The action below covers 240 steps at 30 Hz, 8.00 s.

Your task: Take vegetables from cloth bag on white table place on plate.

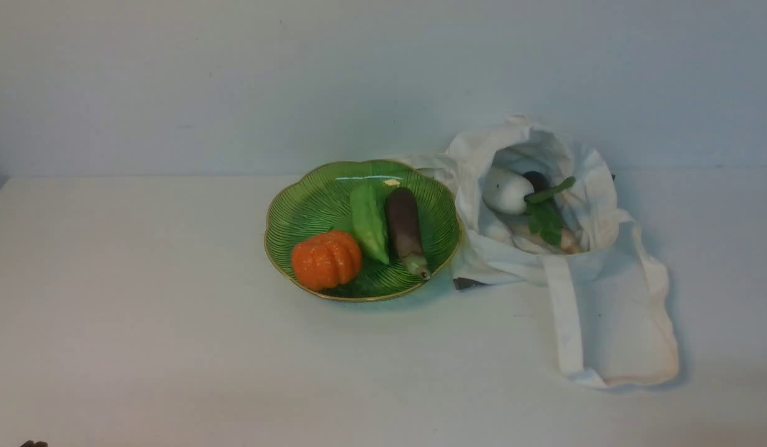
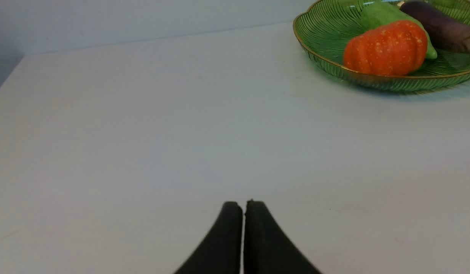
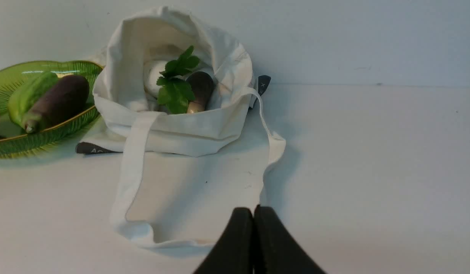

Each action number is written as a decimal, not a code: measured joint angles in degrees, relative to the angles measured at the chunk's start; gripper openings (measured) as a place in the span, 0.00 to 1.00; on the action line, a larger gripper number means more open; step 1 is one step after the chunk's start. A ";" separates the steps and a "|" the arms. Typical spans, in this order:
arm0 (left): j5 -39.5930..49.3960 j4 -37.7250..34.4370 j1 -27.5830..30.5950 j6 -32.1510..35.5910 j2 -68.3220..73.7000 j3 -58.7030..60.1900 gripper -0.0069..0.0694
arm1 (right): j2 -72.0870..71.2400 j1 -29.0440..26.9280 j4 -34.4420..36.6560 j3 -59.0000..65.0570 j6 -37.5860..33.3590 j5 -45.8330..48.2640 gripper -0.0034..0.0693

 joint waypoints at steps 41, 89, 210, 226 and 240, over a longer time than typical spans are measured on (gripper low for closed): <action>0.00 0.00 0.00 0.00 0.00 0.00 0.08 | 0.00 0.00 0.00 0.00 -0.06 0.00 0.03; 0.00 0.00 0.00 0.00 0.00 0.00 0.08 | 76.85 0.22 40.53 -49.97 -30.01 12.39 0.13; 0.00 0.00 0.00 0.00 0.00 0.00 0.08 | 108.49 29.45 -2.32 -130.93 -5.79 52.22 0.32; 0.00 0.00 0.00 0.00 0.00 0.00 0.08 | 60.20 29.45 -3.27 -85.43 -0.36 50.46 0.03; 0.00 0.00 0.00 0.00 0.00 0.00 0.08 | 24.26 29.45 -1.81 -18.89 0.68 -17.06 0.03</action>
